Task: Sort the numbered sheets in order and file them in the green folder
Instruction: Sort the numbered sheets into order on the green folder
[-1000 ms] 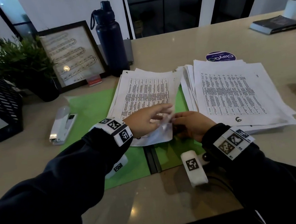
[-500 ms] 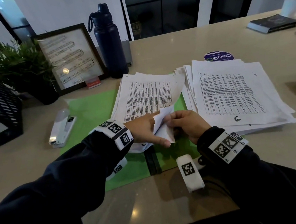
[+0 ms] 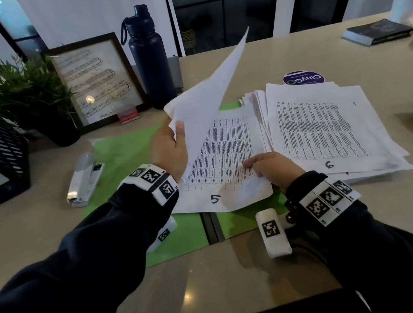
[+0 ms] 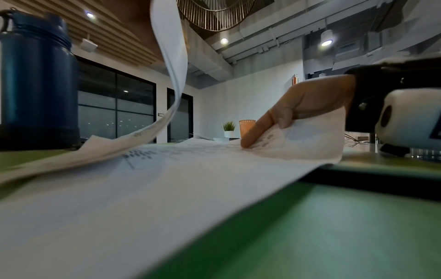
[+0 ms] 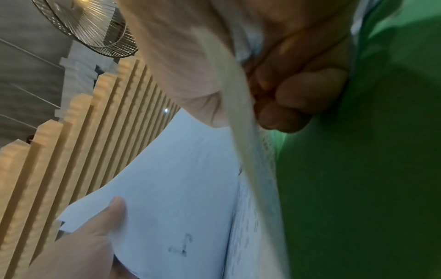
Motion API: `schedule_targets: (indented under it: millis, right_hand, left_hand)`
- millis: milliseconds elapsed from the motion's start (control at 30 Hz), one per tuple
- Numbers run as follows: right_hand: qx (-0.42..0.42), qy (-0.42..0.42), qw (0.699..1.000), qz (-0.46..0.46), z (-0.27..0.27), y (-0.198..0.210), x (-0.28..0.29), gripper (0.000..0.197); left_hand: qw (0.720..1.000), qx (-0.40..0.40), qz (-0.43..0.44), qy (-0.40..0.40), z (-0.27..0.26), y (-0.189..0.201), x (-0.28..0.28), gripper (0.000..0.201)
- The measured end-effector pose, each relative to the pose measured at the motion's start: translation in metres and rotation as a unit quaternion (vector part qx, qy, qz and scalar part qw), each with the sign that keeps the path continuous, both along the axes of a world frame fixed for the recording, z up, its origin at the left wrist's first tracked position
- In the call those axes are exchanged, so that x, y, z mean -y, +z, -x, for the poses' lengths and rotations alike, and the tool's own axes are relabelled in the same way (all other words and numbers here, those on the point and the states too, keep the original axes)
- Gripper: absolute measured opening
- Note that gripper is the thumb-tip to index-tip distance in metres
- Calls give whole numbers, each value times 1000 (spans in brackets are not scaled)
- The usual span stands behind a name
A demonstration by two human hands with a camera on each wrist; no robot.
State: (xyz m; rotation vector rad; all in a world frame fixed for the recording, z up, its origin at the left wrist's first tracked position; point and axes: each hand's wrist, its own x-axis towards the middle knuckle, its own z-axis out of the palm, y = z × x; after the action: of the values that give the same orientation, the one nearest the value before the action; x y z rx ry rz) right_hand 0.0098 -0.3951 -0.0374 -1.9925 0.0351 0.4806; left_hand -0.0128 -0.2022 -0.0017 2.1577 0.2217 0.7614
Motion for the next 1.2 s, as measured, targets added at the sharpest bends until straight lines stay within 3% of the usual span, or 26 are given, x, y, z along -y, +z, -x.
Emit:
schedule_targets:
  millis: [200, 367, 500, 633, 700, 767, 867, 900, 967, 1033, 1100, 1133, 1200]
  right_hand:
    - [163, 21, 984, 65, 8, 10, 10, 46]
    - [268, -96, 952, 113, -17, 44, 69, 52]
    - [197, -187, 950, 156, -38, 45, 155, 52]
    - [112, -92, 925, 351, -43, 34, 191, 42]
    - [38, -25, 898, 438, -43, 34, 192, 43]
    - [23, -1, 862, 507, -48, 33, 196, 45]
    - [76, -77, 829, 549, -40, 50, 183, 43]
    - [112, -77, 833, 536, -33, 59, 172, 40]
    - [162, -42, 885, 434, -20, 77, 144, 36]
    - [150, 1, 961, 234, -5, 87, 109, 33]
    - [93, 35, 994, 39, 8, 84, 73, 31]
    - [66, 45, 997, -21, 10, 77, 57, 29]
    - [21, 54, 995, -86, 12, 56, 28, 28]
  left_hand:
    - [997, 24, -65, -19, 4, 4, 2, 33]
    - [998, -1, -68, -10, 4, 5, -2, 36]
    - [997, 10, -71, -18, 2, 5, -2, 36]
    - [995, -21, -86, -40, 0, 3, -2, 36]
    - [994, -37, -88, -48, 1, 2, 0, 37]
    - [993, -52, -89, -57, 2, 1, 3, 38]
    - [992, -39, -94, -74, 2, -1, 2, 39]
    - [991, -36, -99, -80, 3, 0, 3, 42]
    - [991, -47, -94, -85, 3, 0, 3, 39]
    - [990, -69, -79, -92, 4, 0, 4, 37]
    - [985, -100, -53, -129, 8, 2, 6, 39]
    - [974, -140, -39, -174, 10, 1, 7, 47]
    - [918, -235, -78, -311, 14, -1, 11, 96]
